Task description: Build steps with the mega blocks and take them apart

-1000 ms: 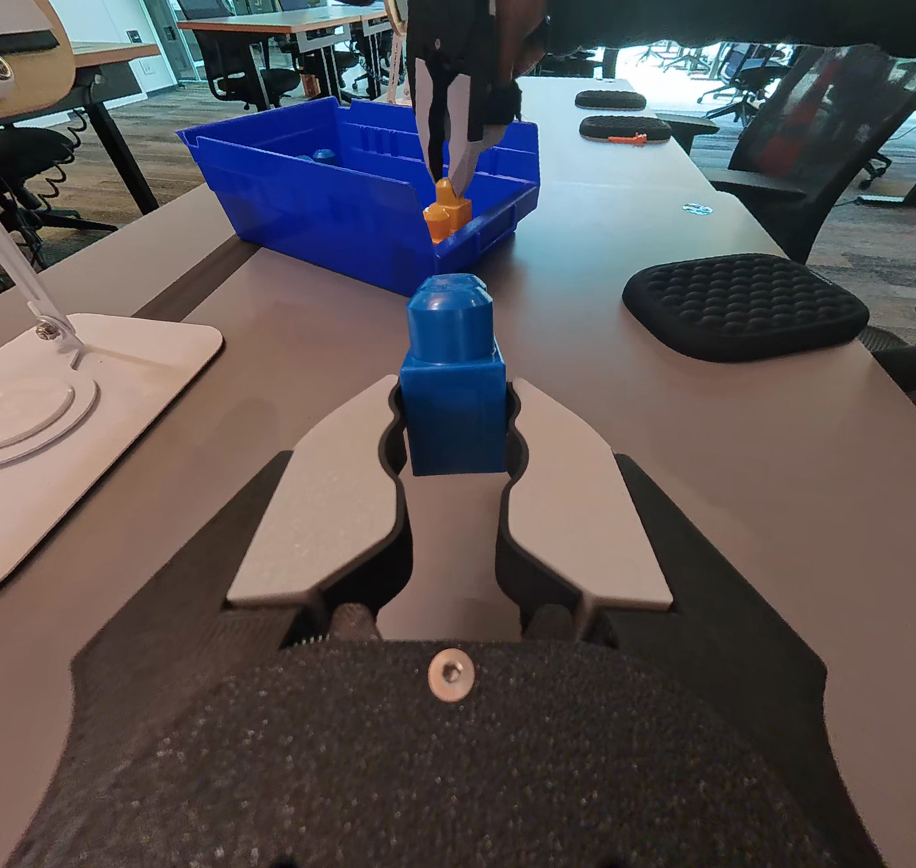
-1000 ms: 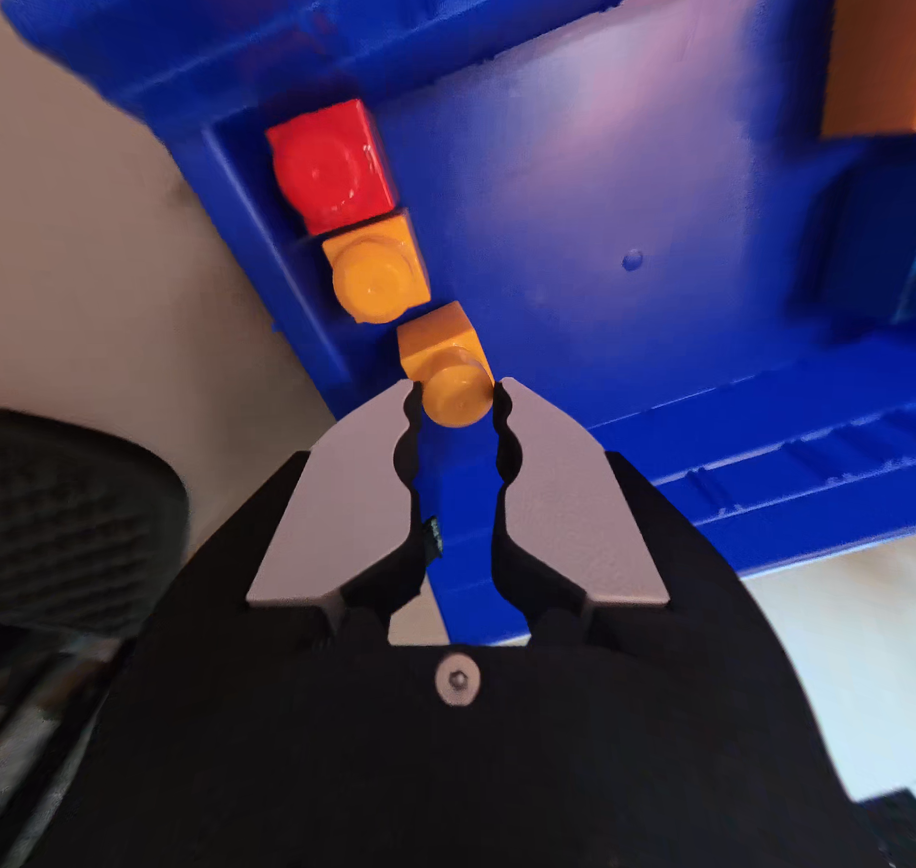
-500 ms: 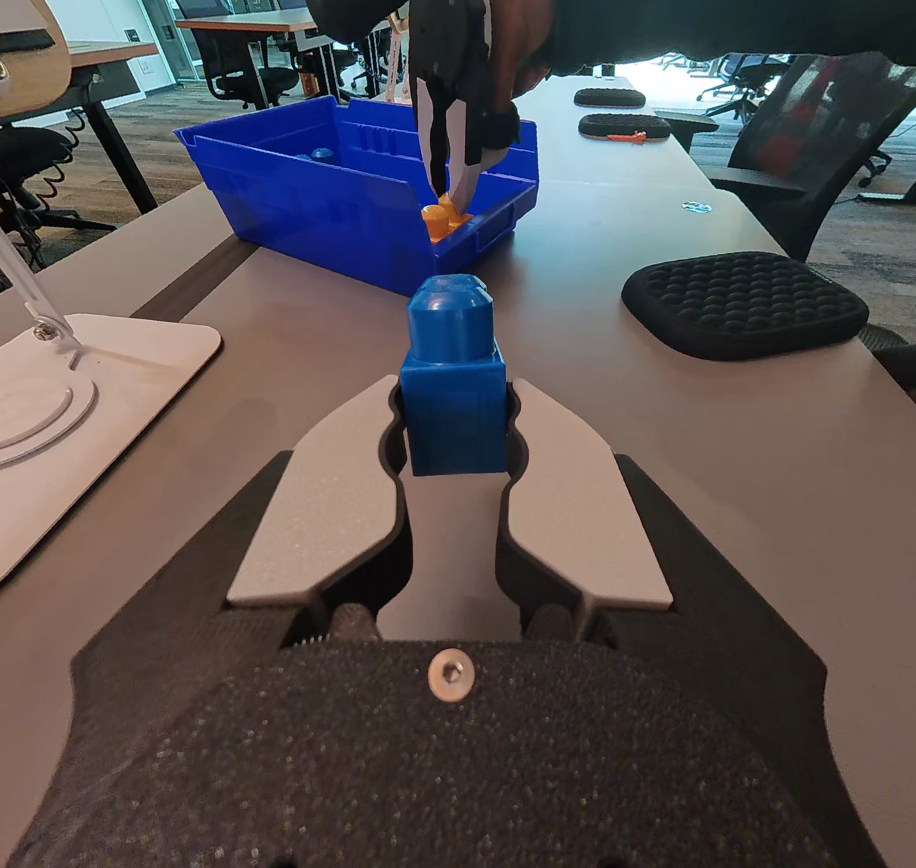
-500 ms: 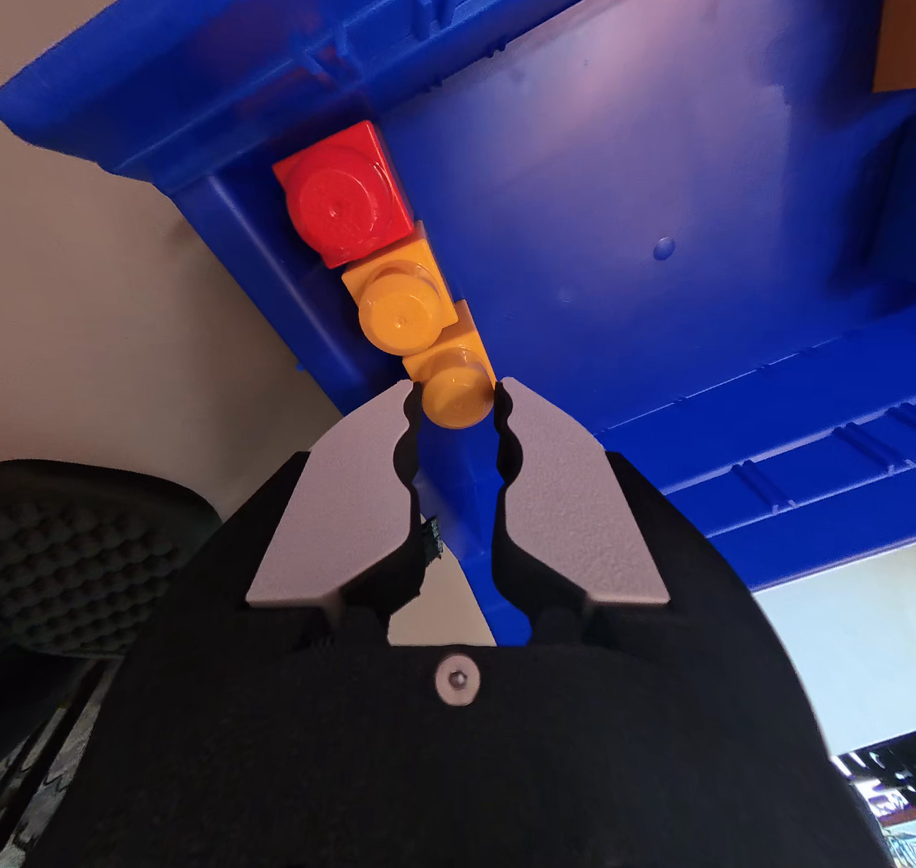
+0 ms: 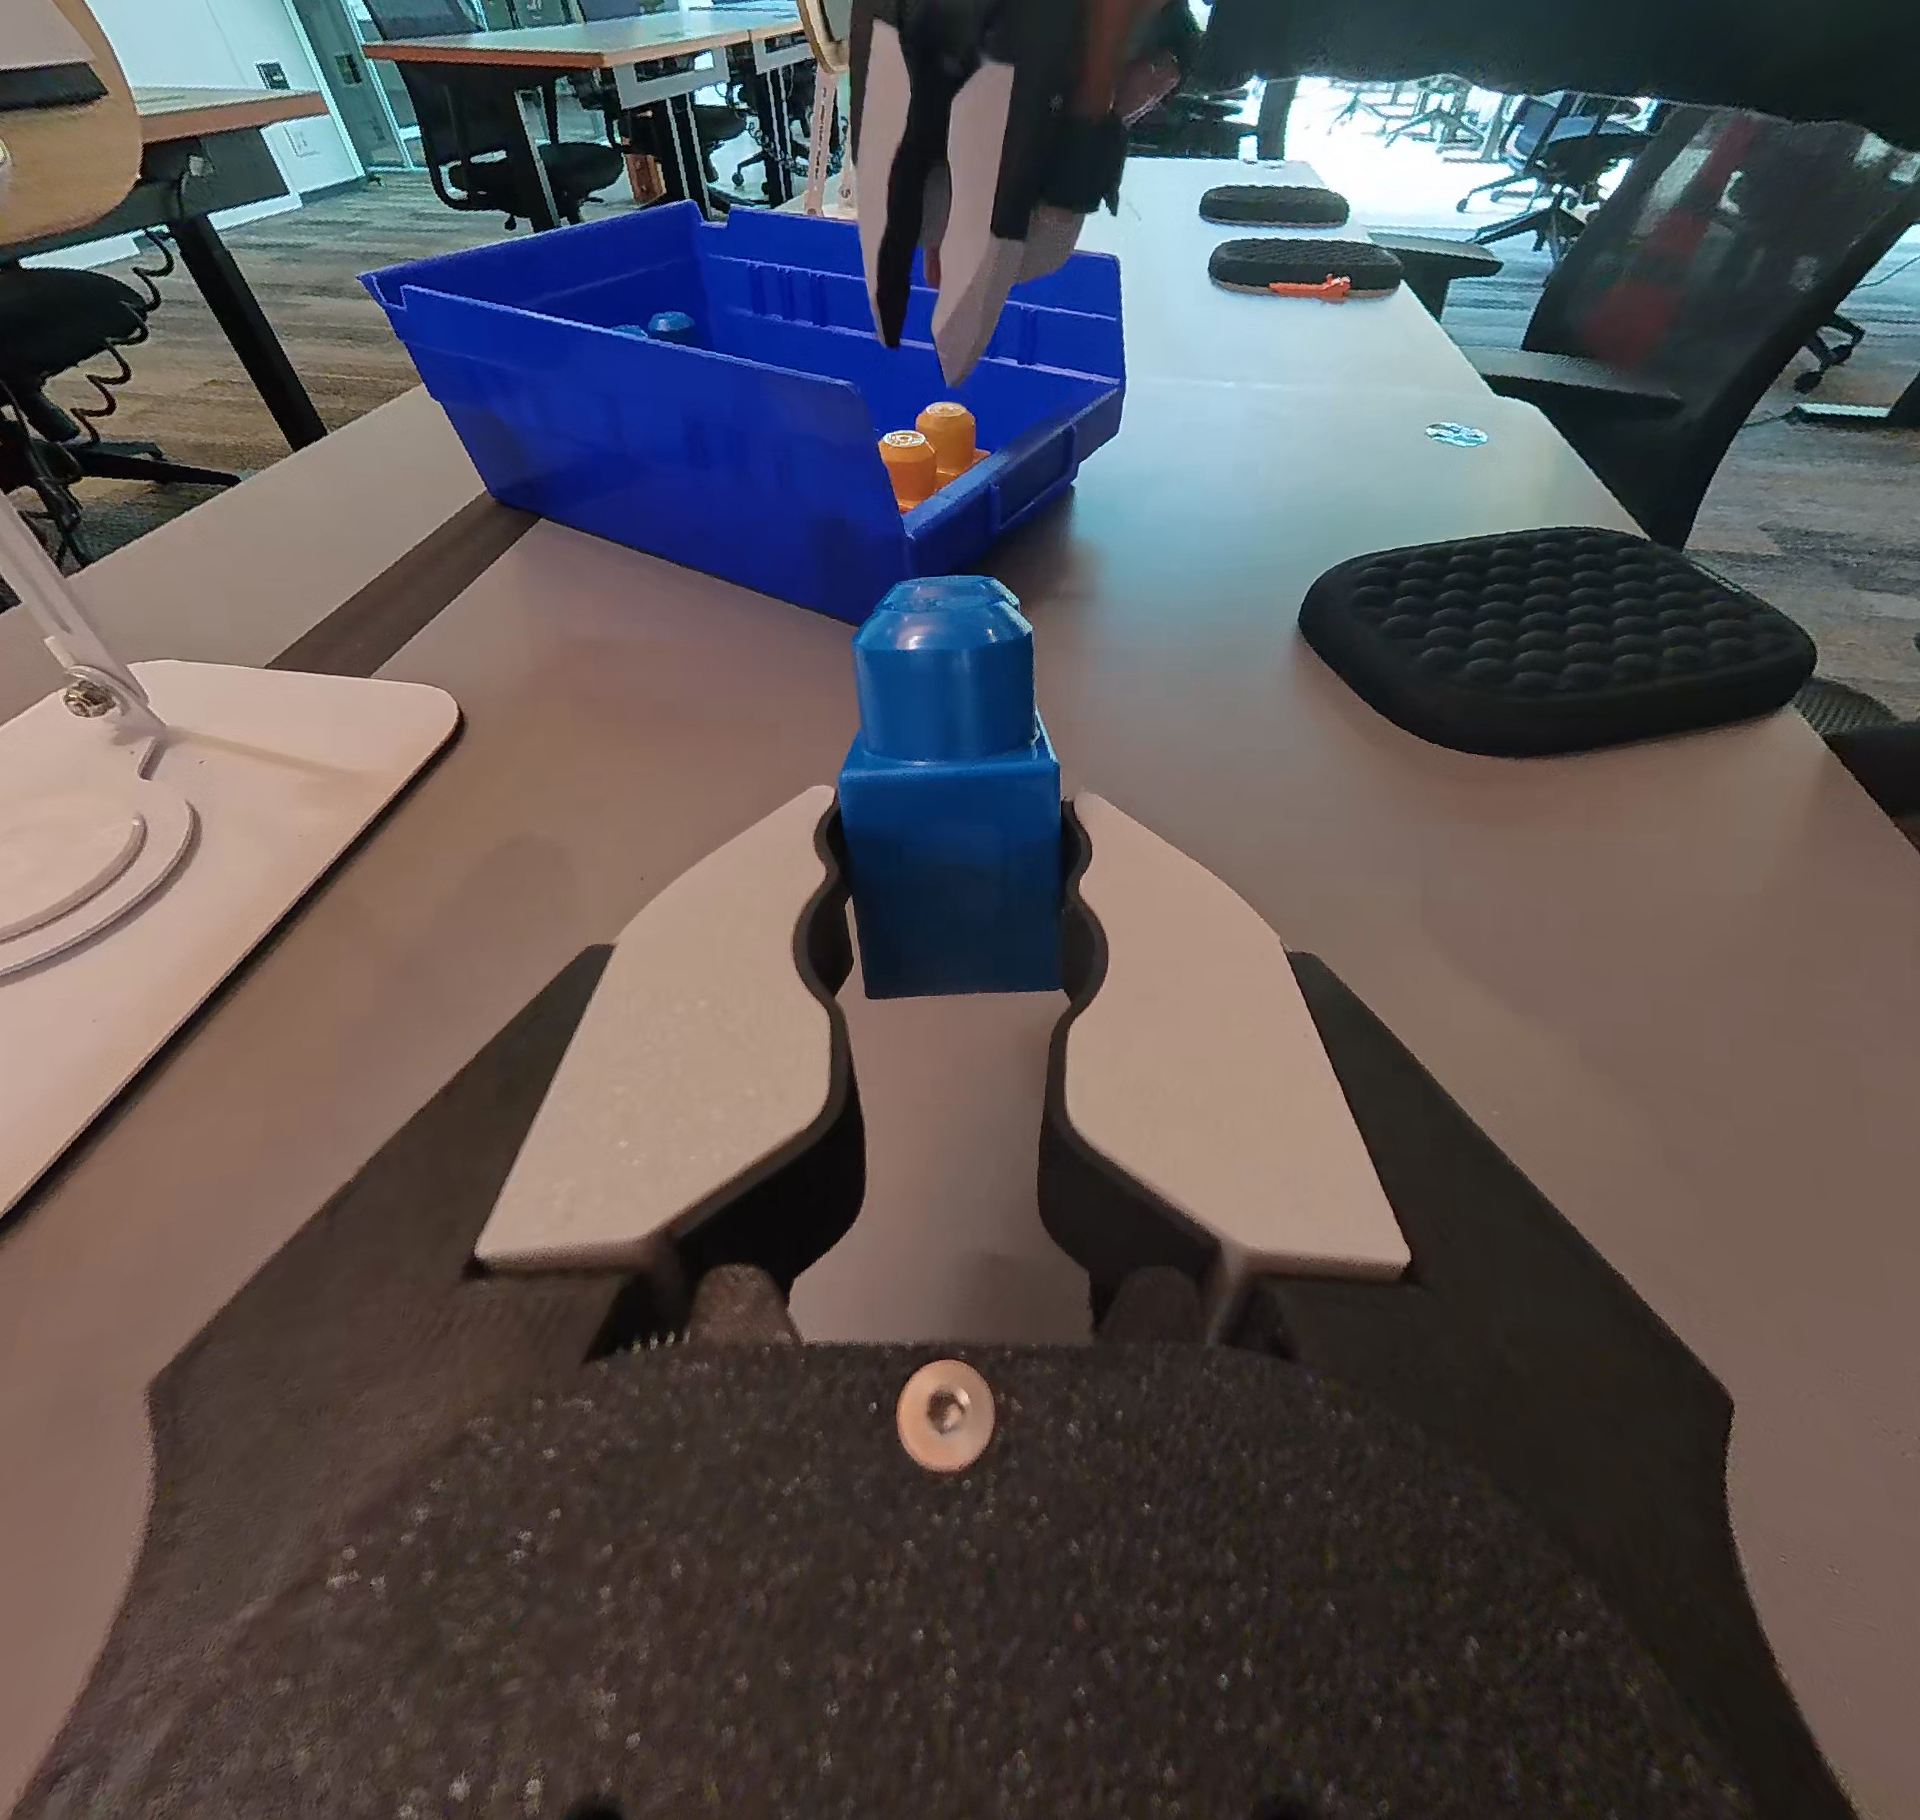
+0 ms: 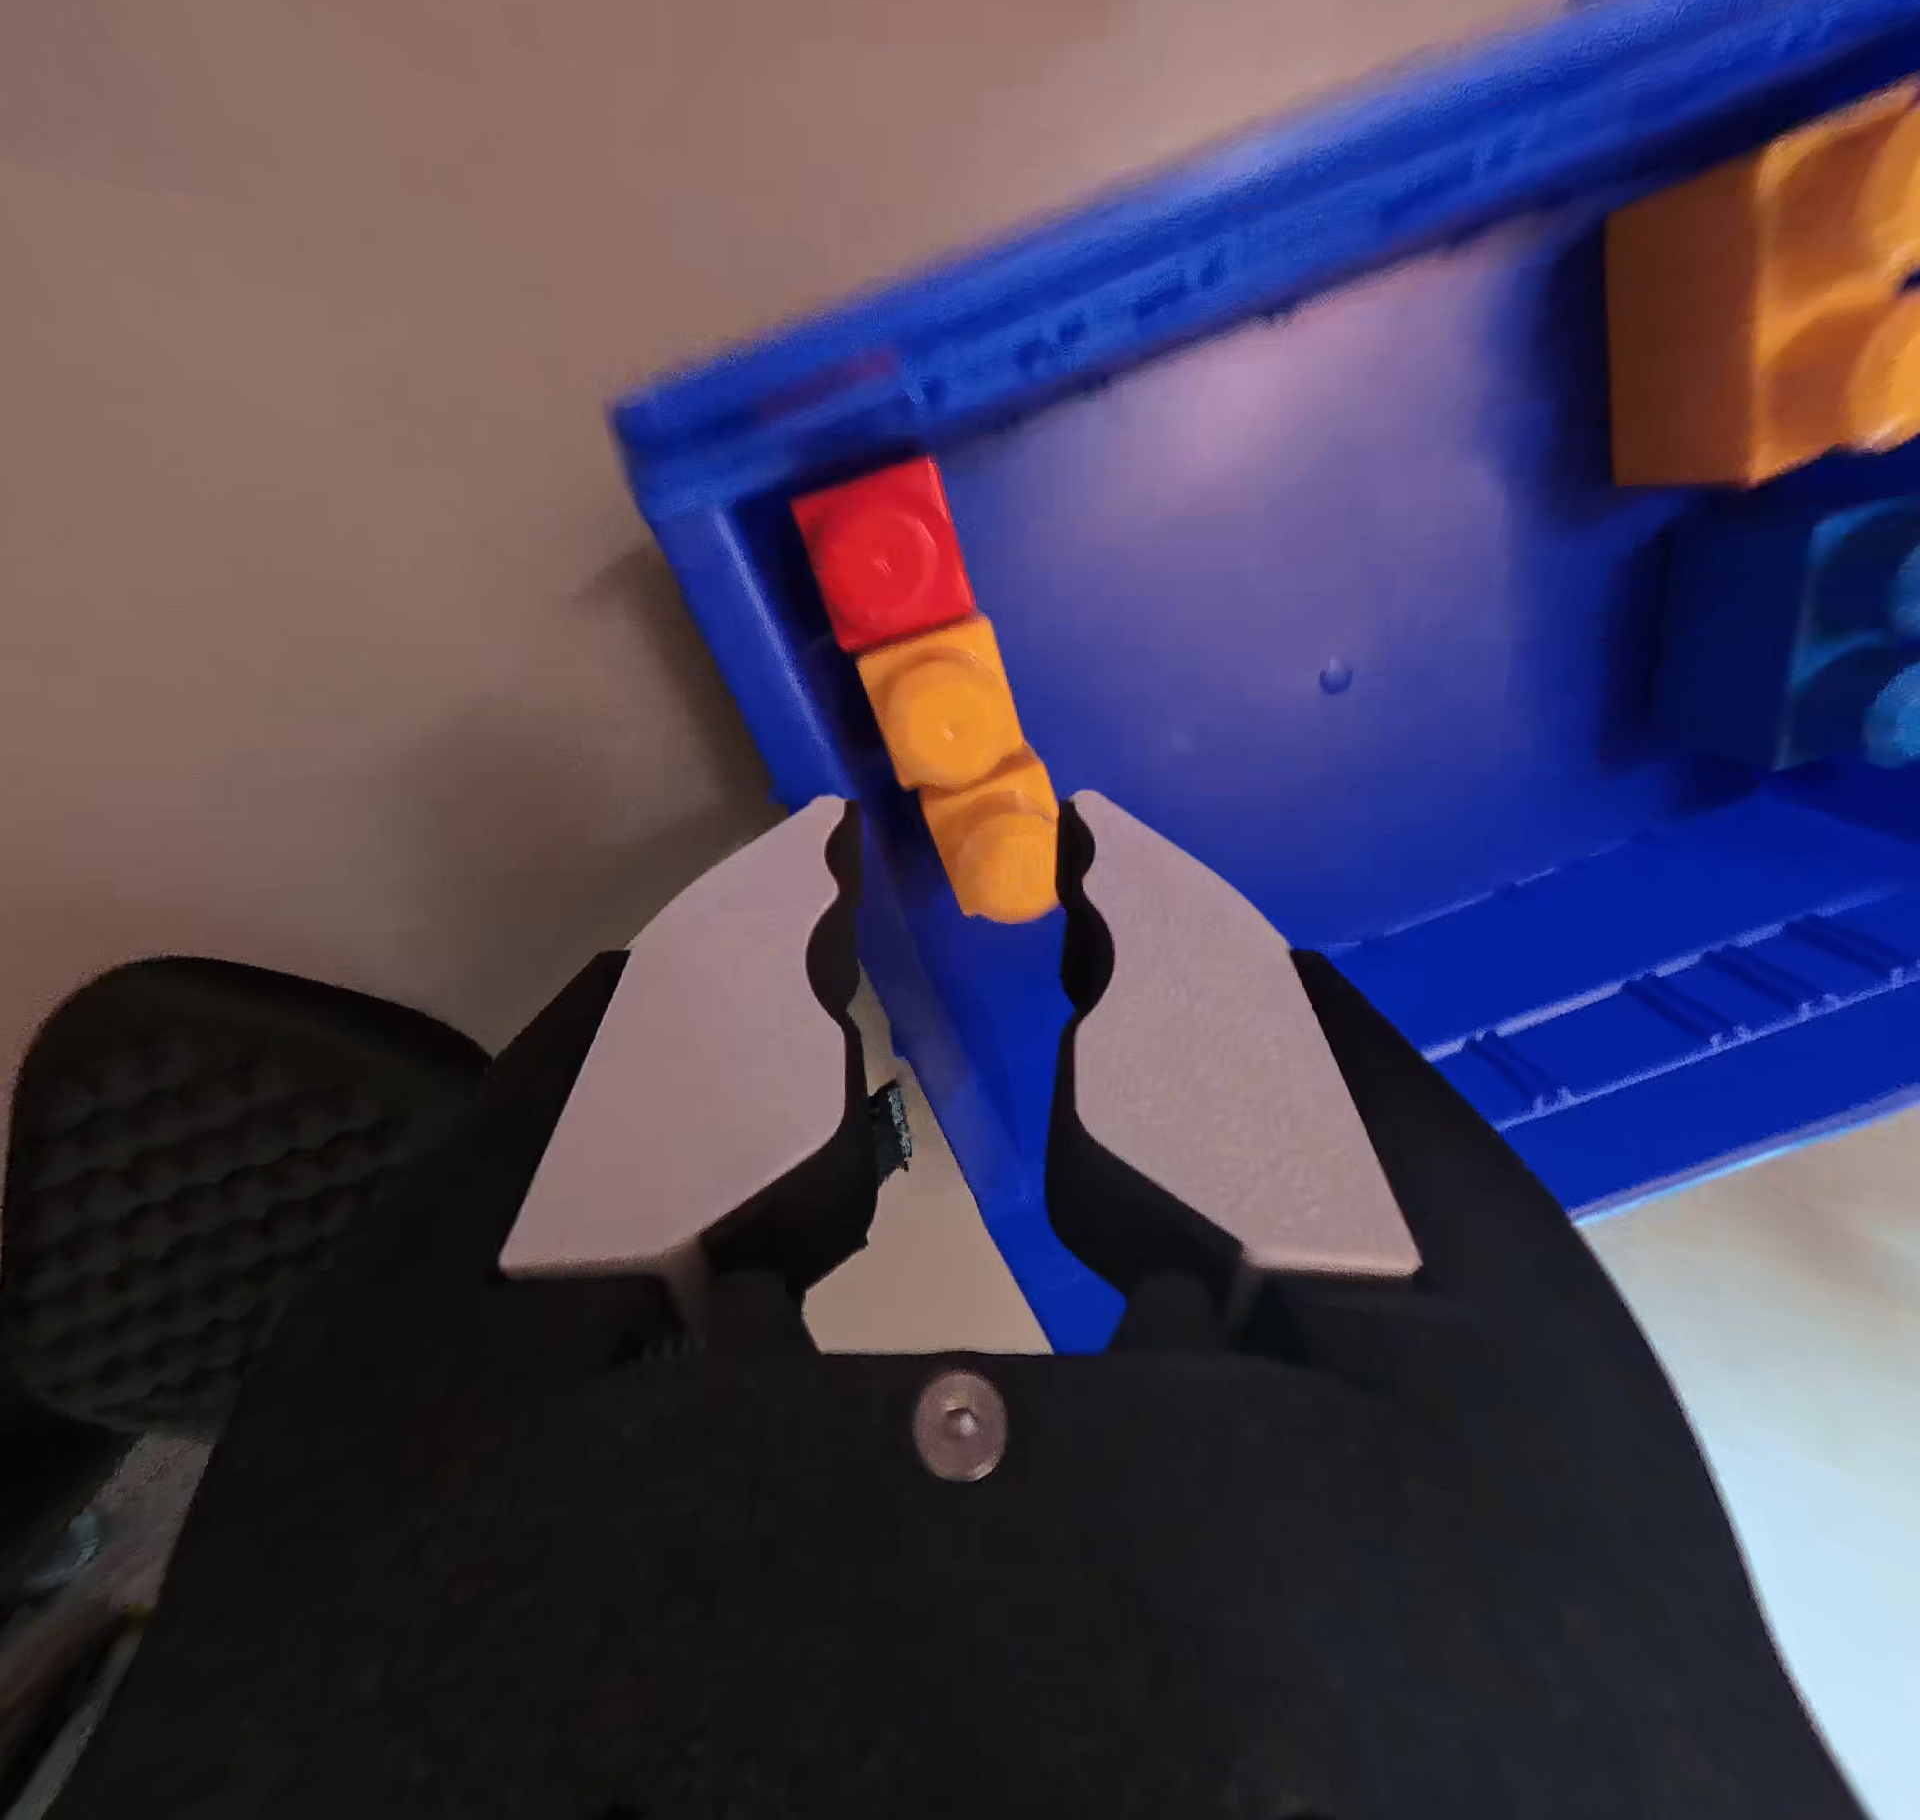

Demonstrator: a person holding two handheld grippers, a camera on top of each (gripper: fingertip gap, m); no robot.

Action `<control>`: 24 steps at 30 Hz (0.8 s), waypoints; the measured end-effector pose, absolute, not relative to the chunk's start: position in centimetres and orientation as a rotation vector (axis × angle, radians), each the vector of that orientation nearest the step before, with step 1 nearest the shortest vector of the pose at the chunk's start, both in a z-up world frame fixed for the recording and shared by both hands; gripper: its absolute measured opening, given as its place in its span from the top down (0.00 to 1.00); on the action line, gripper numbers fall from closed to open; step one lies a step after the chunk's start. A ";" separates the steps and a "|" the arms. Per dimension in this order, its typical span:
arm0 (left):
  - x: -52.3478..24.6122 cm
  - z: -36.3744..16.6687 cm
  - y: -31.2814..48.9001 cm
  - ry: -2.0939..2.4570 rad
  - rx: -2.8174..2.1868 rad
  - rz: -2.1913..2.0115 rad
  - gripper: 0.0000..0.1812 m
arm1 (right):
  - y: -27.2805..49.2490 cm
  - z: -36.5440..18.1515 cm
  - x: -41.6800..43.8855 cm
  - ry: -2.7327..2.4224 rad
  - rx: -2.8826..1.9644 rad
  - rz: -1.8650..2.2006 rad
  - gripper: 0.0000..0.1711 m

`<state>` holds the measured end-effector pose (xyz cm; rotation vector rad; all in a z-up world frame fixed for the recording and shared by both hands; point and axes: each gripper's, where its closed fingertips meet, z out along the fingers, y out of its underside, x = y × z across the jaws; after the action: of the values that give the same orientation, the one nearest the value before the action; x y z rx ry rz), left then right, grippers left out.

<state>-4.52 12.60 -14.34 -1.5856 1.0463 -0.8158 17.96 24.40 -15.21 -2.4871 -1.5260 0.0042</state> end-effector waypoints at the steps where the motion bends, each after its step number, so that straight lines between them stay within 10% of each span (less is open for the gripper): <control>1: -4.5 -14.4 12.6 1.047 -1.585 -0.818 0.80 | 24.3 -14.4 16.8 -1.531 -2.415 0.037 0.79; 24: -1.3 -13.0 9.1 1.179 -1.475 -0.908 0.80 | 9.9 -12.0 0.2 -2.135 -1.569 0.477 0.82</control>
<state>-1.29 9.15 -13.01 -1.4746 1.1785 -0.9077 0.19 9.87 -12.00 -1.5687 -2.1350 0.4773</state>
